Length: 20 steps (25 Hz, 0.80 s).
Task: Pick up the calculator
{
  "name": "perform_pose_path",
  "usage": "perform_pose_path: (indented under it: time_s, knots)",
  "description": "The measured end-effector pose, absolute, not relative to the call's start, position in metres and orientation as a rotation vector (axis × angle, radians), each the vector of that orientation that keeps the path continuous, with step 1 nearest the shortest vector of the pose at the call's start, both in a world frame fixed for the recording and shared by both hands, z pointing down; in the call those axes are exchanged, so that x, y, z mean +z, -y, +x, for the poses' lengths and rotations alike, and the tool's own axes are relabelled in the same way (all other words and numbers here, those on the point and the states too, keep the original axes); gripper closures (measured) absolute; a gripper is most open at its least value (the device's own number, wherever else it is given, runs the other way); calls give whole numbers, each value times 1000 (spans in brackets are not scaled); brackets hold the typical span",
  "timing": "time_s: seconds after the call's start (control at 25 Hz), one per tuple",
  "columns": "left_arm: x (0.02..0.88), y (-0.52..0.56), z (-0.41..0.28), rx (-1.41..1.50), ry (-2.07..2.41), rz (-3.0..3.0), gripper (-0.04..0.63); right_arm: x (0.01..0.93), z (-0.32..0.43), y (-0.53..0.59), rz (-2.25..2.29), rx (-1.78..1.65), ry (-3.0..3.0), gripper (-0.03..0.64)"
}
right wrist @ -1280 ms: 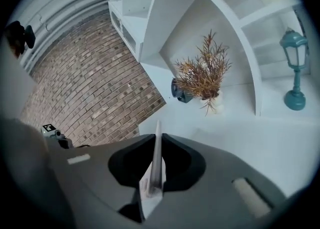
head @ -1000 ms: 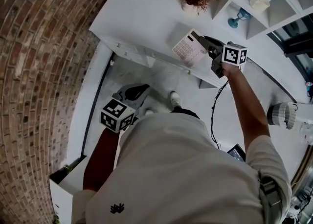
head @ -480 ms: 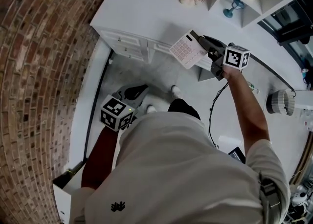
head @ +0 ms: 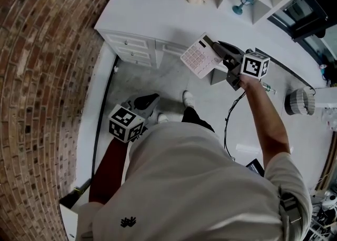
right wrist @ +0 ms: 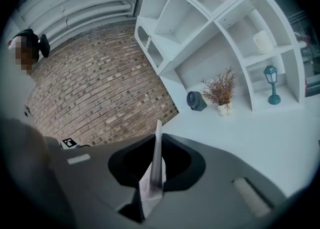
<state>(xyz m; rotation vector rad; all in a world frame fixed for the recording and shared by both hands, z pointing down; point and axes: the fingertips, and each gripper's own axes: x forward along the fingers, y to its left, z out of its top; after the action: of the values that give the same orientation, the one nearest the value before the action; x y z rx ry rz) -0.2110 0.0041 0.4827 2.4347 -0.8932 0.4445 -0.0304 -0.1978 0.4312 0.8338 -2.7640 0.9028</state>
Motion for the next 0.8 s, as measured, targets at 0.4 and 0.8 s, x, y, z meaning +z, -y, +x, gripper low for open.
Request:
perform_pose_path:
  time_s: [0.4, 0.8]
  knots:
    - [483, -20, -208, 431, 871, 2448, 578, 421, -25, 174, 861, 889, 2768, 560]
    - [482, -24, -205, 410, 869, 2448, 583, 413, -21, 165, 861, 885, 2777, 560]
